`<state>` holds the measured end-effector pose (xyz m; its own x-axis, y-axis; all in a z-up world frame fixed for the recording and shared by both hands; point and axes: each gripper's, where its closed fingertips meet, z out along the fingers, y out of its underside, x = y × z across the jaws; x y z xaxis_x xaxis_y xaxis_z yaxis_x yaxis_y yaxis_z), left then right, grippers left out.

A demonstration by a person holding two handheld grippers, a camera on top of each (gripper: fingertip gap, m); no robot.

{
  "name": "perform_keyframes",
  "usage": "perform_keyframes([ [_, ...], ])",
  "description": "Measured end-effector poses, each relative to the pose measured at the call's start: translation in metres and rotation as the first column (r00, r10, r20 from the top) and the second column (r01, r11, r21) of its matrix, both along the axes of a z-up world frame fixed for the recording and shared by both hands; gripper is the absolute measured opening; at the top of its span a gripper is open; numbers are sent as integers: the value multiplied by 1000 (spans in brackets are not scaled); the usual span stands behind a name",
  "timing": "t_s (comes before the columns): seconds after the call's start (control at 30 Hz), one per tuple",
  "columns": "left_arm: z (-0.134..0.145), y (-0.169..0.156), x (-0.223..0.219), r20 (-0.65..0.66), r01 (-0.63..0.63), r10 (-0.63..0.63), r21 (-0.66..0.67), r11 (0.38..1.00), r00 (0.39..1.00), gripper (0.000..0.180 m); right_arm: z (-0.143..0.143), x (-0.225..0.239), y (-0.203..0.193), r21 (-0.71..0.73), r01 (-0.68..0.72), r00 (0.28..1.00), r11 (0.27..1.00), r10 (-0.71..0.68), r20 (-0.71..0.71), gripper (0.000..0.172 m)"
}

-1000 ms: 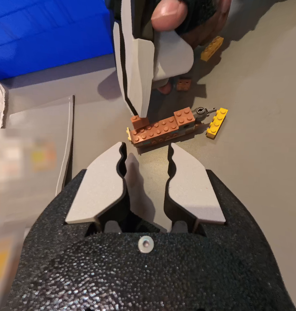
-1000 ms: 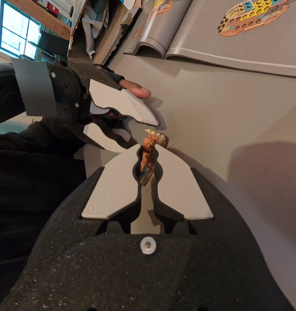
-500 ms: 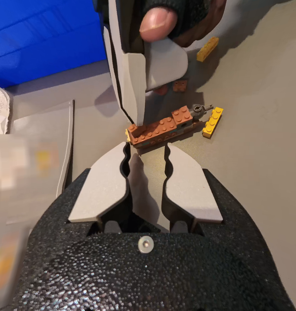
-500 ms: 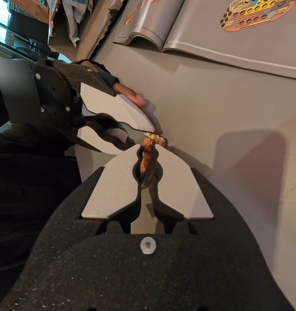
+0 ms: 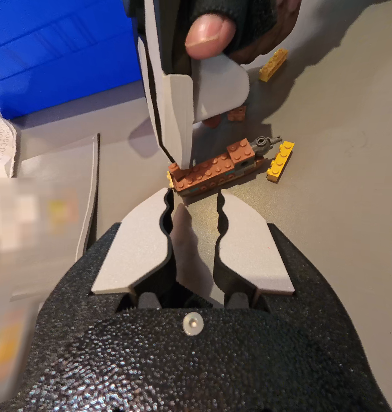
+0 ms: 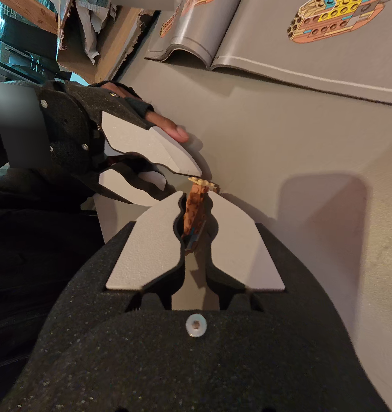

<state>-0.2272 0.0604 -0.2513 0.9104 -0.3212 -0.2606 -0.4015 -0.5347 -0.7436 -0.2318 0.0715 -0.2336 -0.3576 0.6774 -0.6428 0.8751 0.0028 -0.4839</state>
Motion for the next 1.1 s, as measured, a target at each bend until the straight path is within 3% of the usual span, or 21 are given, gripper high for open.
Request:
perform_keyframes([
  [1.1,1,-1,1,-11,6,-6,8,1000,1000,34,-1,3,-1,60,-17,999,998,19,-34,13],
])
